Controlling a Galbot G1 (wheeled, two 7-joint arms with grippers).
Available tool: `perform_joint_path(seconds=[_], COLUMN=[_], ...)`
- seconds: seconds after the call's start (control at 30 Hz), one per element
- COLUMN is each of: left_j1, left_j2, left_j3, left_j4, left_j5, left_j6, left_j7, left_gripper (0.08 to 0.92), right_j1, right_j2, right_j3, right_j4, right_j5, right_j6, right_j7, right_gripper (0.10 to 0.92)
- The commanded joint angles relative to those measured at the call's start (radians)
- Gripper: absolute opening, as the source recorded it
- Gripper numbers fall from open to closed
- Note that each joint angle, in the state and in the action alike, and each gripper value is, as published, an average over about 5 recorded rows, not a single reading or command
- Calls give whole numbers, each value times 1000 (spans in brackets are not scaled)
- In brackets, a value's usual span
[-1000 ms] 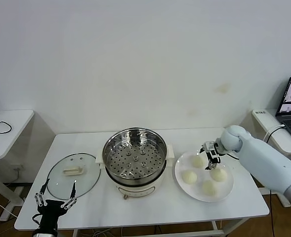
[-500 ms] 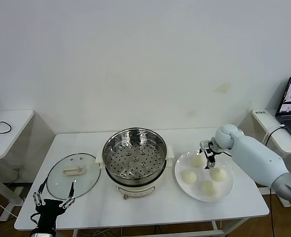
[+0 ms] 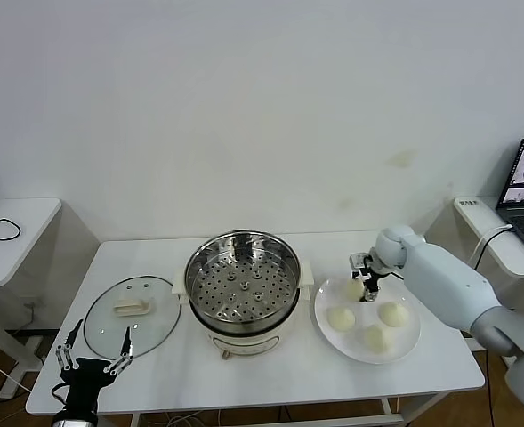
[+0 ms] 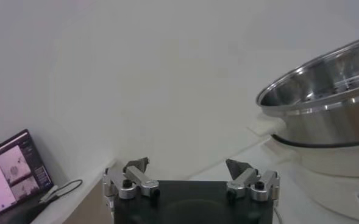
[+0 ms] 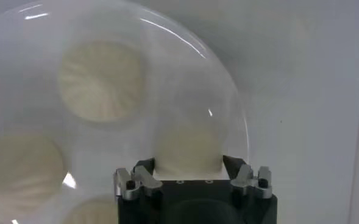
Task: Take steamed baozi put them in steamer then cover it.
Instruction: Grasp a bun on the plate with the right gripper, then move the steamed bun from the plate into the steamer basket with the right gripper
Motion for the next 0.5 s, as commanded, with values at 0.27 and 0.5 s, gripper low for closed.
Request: perform_joint_path(seconds=[0.27,0.5], left_j1=[2,1], left_j2=[1,5], left_j3=[0,1], left_j4=[-5,-4], left_j5=[0,-1], left_j6=[-3,-1], left_j7=[-2,-2], left_gripper=[823,823], right_j1=[9,63], right_j2=[-1,-69], right_j3=[-7,-43], right_j4=[4,93], right_j5=[-3,63], right_j6=[4,-4], right_j7=[-17,-38], right_gripper=[609,585])
